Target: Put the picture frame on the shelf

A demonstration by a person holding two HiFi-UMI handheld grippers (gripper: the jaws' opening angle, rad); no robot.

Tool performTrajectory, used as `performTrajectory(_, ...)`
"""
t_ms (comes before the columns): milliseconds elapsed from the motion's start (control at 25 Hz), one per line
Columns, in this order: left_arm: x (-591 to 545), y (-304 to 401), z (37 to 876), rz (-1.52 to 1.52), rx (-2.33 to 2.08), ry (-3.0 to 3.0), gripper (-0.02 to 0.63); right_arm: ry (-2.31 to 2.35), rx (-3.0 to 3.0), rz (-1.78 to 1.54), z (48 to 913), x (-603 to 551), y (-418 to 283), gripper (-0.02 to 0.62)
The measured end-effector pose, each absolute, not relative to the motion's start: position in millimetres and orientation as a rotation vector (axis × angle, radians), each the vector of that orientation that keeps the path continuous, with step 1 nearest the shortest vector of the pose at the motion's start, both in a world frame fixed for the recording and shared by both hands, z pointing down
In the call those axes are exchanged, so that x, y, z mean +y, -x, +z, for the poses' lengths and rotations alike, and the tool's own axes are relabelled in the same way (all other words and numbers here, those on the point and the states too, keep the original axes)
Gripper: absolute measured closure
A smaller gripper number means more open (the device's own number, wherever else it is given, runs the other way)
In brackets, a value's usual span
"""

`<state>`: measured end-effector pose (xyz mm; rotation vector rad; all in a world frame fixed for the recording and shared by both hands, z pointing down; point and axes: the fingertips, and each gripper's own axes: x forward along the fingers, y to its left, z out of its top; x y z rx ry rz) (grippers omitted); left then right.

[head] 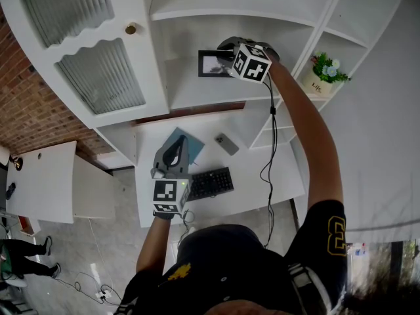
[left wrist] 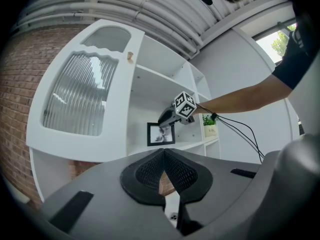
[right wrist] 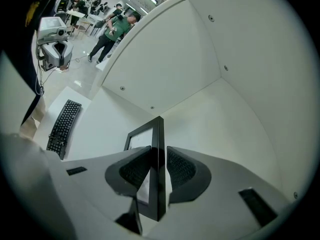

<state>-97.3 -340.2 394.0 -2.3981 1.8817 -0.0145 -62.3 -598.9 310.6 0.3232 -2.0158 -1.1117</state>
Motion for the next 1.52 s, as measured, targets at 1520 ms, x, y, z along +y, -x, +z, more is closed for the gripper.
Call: performTrajectory(1520, -335, 69, 393, -0.053, 1.763, 2.466, 0.588, -0.3, -1.997, -1.165, 306, -552, 37, 0.532)
